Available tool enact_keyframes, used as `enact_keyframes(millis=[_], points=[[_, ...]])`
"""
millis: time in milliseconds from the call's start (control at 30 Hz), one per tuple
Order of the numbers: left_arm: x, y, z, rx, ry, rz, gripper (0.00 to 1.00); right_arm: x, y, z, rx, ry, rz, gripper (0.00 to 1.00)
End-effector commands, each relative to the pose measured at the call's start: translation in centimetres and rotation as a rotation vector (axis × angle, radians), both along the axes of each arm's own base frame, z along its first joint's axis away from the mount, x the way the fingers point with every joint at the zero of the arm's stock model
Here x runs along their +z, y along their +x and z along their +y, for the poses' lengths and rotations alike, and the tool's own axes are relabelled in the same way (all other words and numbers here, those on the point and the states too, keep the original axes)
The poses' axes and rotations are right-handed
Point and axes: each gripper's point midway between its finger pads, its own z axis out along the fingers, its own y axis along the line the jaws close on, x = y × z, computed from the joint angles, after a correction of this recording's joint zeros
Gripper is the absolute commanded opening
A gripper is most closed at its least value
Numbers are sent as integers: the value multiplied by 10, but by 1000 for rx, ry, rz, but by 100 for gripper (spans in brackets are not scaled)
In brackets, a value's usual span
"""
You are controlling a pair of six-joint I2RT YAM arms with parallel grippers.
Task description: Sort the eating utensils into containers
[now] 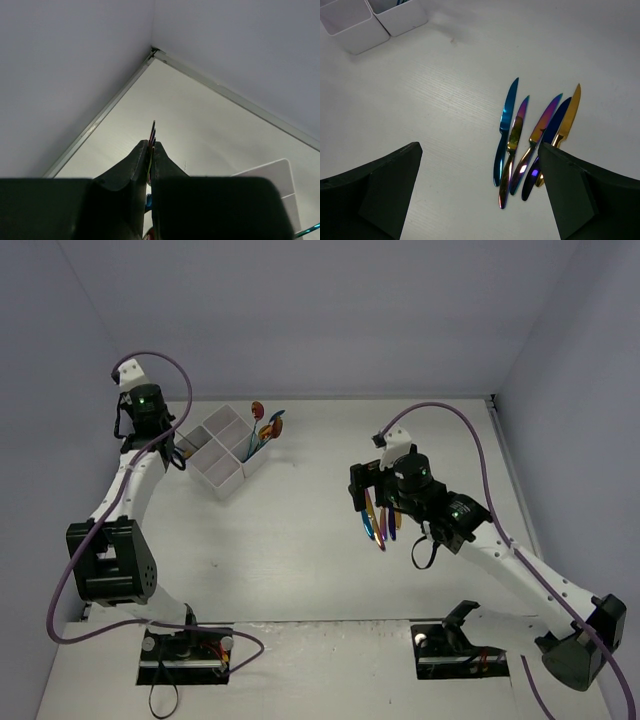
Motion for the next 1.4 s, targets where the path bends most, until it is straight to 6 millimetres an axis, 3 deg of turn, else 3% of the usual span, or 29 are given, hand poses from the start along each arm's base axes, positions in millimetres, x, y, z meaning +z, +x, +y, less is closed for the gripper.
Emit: enact_keyframes(millis=[0, 167, 333, 467, 600, 833, 1000, 1167, 1367], points=[[28, 5, 3, 6, -5, -137, 3, -4, 12, -5, -57, -7, -14, 100], [22, -2, -8, -44, -42, -132, 27, -28, 21, -14, -140, -42, 45, 100], [36, -18, -18, -88, -66, -120, 48, -54, 30, -26, -228, -62, 121, 100], [59, -33, -32, -142, -91, -89, 57, -77, 38, -34, -270, -68, 194, 96], [71, -55, -61, -247, -113, -36, 65, -101, 40, -20, -206, -76, 284, 86], [55, -102, -144, -522, -174, 104, 71, -158, 33, 6, -109, -103, 474, 61], [28, -140, -202, -708, -211, 189, 82, -188, 31, 7, -127, -143, 543, 55], [1, -165, -219, -754, -222, 269, 82, -205, 31, 8, -134, -177, 573, 51], [-8, -173, -220, -758, -233, 284, 82, -219, 29, 15, -126, -208, 598, 39]])
